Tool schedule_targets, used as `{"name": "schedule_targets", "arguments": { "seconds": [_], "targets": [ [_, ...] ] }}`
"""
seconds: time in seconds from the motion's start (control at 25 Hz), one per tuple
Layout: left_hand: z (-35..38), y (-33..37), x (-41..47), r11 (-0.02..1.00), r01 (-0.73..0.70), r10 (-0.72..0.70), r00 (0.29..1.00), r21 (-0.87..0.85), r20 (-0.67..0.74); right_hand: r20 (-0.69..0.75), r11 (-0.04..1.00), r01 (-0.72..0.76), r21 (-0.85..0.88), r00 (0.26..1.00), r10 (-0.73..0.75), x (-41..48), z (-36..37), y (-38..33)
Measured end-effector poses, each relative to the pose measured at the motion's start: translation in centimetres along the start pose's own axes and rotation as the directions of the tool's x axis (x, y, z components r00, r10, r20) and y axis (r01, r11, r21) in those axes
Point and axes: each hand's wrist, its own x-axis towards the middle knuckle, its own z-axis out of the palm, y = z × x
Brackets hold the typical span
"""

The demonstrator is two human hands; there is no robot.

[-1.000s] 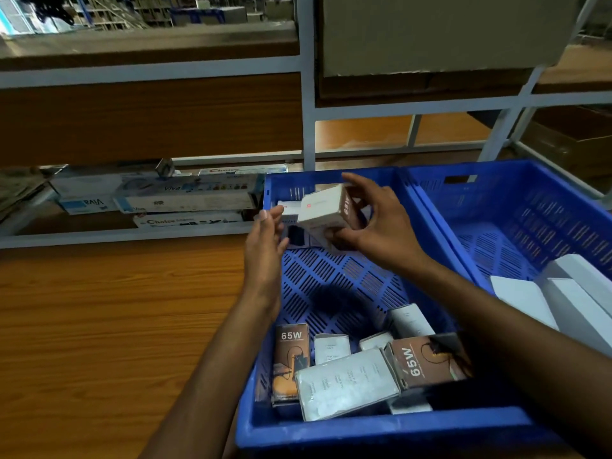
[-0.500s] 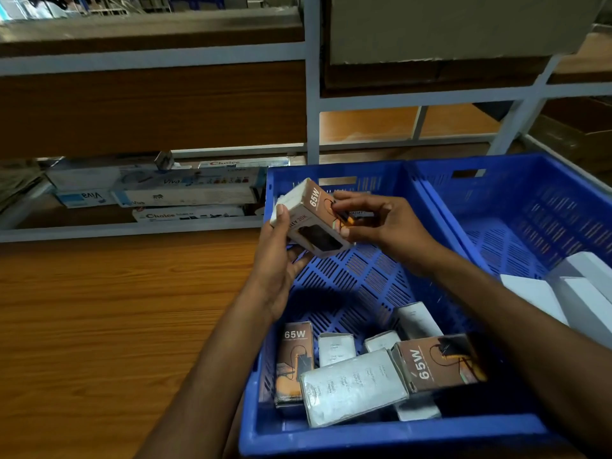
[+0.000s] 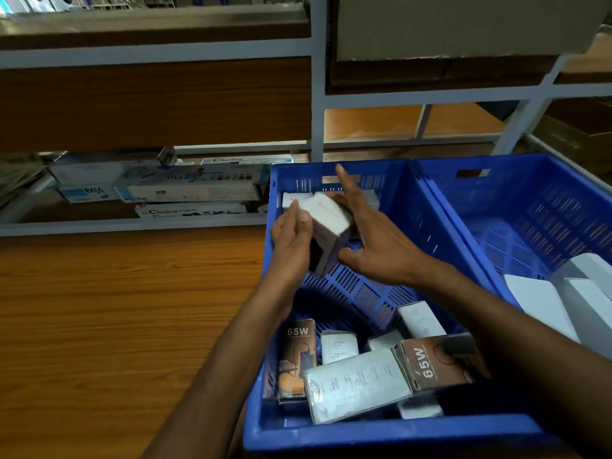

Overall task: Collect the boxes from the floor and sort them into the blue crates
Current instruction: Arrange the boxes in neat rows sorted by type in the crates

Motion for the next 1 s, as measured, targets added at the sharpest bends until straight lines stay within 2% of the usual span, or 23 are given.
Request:
{"name": "schedule_targets", "arguments": {
  "seconds": [0.12,0.24,0.28,0.32,0.4,0.56,0.8,0.92,1.0],
  "targets": [
    [0.4,0.7,-0.7,0.999,-0.019,0.020,1.000,0.049,-0.007,0.127,0.999,-0.048,-0.019,0.991,0.050,0.5,0.9,0.3],
    [-0.3,1.1,-1.0,0.971,-0.226,0.236,0.954,0.077,-0.184,0.158,0.981,-0.192,0.039,0.970,0.184,1.8,0.6,2.9],
    [-0.8,1.0,-0.8,0.967,-0.253,0.250,0.924,0.027,-0.289,0.161,0.972,-0.223,0.079,0.965,0.208,2.3,0.3,3.9],
    [-1.3,0.8,-0.6,0.966,-0.247,0.201,0.901,-0.074,-0.386,0.159,0.969,-0.230,0.095,0.964,0.214,2.9,0.1,4.7],
    [-2.3,0.3,-0.4,0.930,-0.230,0.065,0.871,-0.288,-0.486,0.161,0.976,-0.214,0.029,0.965,0.207,4.1,0.4,5.9],
    [-2.3,0.5,-0.3,0.905,-0.233,0.025,0.864,-0.356,-0.503,0.144,0.972,-0.112,-0.206,0.979,0.144,6.7,3.9,6.1],
    [-2.2,0.8,-0.3,0.907,-0.235,0.030,0.865,-0.350,-0.502,-0.002,0.937,-0.066,-0.343,0.998,0.069,9.9,9.0,7.0],
    [-2.1,0.7,-0.3,0.909,-0.234,0.035,0.867,-0.344,-0.497,-0.098,0.864,-0.105,-0.493,0.993,0.066,10.2,10.6,7.7],
    [-2.0,0.7,-0.2,0.914,-0.232,0.042,0.870,-0.333,-0.491,-0.206,0.849,-0.168,-0.501,0.976,0.071,10.1,11.6,7.8]
  ]
}}
